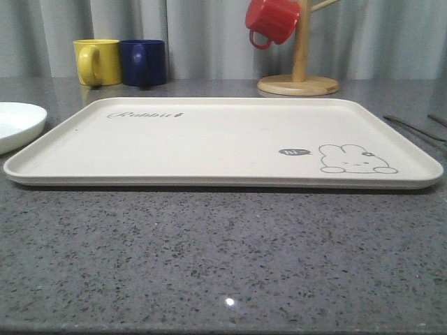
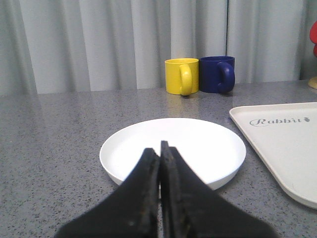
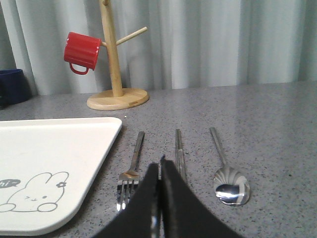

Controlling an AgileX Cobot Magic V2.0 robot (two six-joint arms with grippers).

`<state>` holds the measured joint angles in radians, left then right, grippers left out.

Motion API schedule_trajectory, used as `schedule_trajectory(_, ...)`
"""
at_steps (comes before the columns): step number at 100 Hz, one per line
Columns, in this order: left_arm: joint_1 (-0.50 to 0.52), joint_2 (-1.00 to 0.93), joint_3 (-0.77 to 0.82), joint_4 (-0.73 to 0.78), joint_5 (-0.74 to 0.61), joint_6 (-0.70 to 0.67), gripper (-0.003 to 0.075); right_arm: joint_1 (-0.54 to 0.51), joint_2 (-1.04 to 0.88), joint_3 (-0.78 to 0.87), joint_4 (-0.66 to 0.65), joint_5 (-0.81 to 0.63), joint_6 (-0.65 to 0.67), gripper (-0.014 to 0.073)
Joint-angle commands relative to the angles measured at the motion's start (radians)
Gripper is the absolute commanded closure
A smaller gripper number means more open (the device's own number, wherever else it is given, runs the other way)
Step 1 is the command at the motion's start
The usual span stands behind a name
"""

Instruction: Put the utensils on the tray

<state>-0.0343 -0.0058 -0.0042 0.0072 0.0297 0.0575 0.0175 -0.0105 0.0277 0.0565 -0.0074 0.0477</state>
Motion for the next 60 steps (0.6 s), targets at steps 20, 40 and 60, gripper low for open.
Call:
schedule_trajectory(20, 0.0, -0.032, 0.042, -0.001, -0.085, -0.007, 0.0738, -0.006, -0.021, -0.018, -0.004, -0.074, -0.008, 0.0662)
schedule_trajectory(40, 0.0, -0.032, 0.034, 0.001, -0.085, -0.007, 0.0738, -0.006, -0.021, -0.018, -0.004, -0.074, -0.008, 0.0662)
schedule_trajectory(60, 0.0, -0.022, -0.067, -0.007, -0.03, -0.007, 0.0738, -0.003, -0.021, -0.018, -0.004, -0.074, -0.008, 0.0662)
